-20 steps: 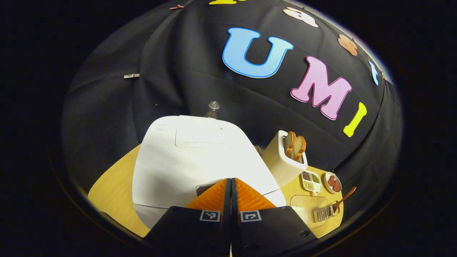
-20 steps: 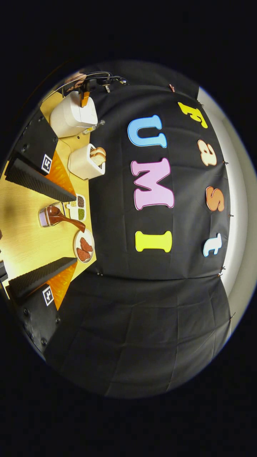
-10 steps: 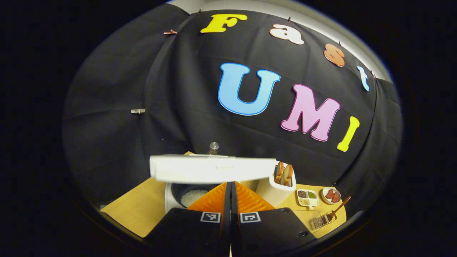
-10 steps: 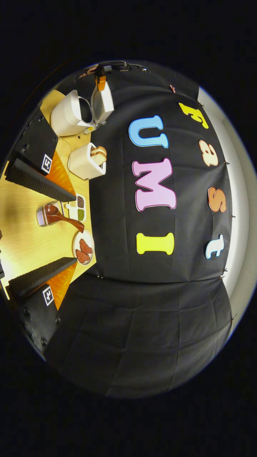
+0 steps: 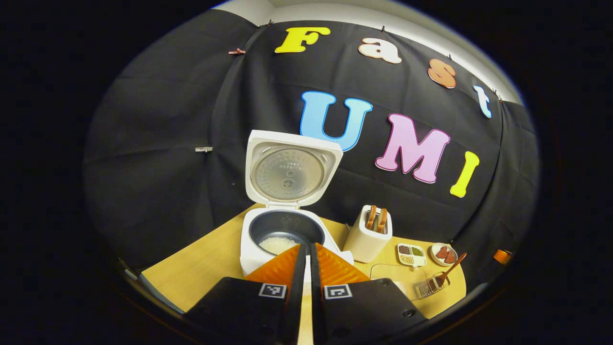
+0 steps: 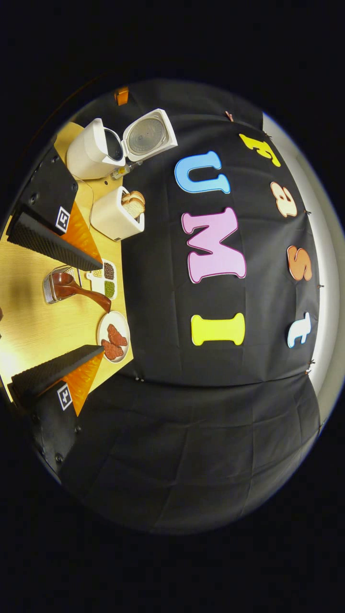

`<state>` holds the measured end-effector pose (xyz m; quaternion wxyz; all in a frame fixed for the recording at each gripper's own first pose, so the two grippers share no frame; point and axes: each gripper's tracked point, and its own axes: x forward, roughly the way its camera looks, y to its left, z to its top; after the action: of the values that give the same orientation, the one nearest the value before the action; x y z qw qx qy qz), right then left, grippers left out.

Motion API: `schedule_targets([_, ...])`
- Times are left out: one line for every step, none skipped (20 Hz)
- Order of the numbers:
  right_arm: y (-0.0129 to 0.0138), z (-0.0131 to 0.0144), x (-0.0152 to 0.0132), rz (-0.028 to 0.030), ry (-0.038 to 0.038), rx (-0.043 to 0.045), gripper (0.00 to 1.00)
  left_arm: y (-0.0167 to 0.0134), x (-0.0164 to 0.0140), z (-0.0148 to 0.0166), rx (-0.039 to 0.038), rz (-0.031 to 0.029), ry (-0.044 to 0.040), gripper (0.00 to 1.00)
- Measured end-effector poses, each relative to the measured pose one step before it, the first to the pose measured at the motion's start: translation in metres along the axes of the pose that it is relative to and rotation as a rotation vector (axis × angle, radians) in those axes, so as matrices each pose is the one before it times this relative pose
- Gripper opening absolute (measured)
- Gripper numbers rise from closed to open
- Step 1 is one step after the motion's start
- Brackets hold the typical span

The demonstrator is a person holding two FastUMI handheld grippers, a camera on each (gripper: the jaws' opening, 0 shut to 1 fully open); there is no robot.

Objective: Close the left gripper, press the button to open the rice cooker; take a wooden spoon from the chopstick holder with the right hand, scoop a spoonful of rice and pour it into the rice cooker, then put the wooden spoon back into the chopstick holder.

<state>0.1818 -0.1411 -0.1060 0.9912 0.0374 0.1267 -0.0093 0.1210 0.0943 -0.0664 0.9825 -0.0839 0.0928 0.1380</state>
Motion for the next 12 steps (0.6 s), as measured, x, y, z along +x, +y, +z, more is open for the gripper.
schedule_targets([-0.00240, -0.00490, 0.00590, 0.00537, 0.01257, 0.00233, 0.97, -0.00150, -0.00629, -0.00640, 0.01153, 0.00913, 0.00192, 0.19])
schedule_targets([-0.00187, -0.00443, 0.00644, 0.00784, 0.01187, 0.00292, 0.98, -0.00260, -0.00697, -0.00530, 0.01600, 0.00730, 0.00004, 0.22])
schedule_targets([-0.00203, -0.00445, 0.00542, 0.00676, 0.01202, 0.00451, 0.98, -0.00292, -0.00617, -0.00510, 0.01800, 0.00629, -0.00209, 0.28])
schedule_targets([-0.00104, -0.00556, 0.00703, 0.00907, 0.01494, 0.00687, 0.97, -0.00262, -0.00506, -0.00473, 0.02035, 0.00507, -0.00057, 0.35])
schedule_targets([-0.00028, -0.00476, 0.00682, 0.01006, 0.01367, 0.00848, 0.97, -0.00506, -0.00338, -0.00827, 0.02287, -0.00032, 0.00194, 0.46])
schedule_targets([-0.00131, -0.00633, 0.00692, 0.00558, 0.01782, 0.00798, 0.98, -0.00142, -0.00086, -0.00776, 0.02331, 0.00950, 0.00533, 0.55])
schedule_targets([-0.00100, -0.00667, 0.00480, 0.00646, 0.02045, 0.00905, 0.99, -0.00010, -0.00183, -0.00858, 0.01774, 0.01629, 0.01069, 0.71])
schedule_targets([0.00113, -0.00505, 0.00600, 0.01019, 0.01792, 0.01054, 1.00, -0.00173, -0.00024, -0.00889, 0.00964, 0.00793, 0.01145, 0.87])
schedule_targets([0.00260, -0.00482, 0.00563, 0.01379, 0.02213, 0.01026, 0.99, -0.00564, -0.00574, -0.00545, 0.00814, 0.00454, 0.00614, 0.97])
schedule_targets([0.00314, -0.00657, 0.00656, 0.01771, 0.02711, 0.01084, 0.99, -0.00396, -0.00425, -0.00605, 0.00891, 0.00509, 0.00778, 0.97])
schedule_targets([0.00442, -0.00749, 0.00530, 0.02275, 0.03090, 0.01364, 0.99, -0.00352, -0.00312, -0.00796, 0.00793, 0.00531, 0.00975, 0.97])
schedule_targets([0.00400, -0.00445, 0.00723, 0.01859, 0.01916, 0.00998, 0.99, -0.00408, -0.00375, -0.00679, 0.00096, -0.00221, 0.01139, 0.97])
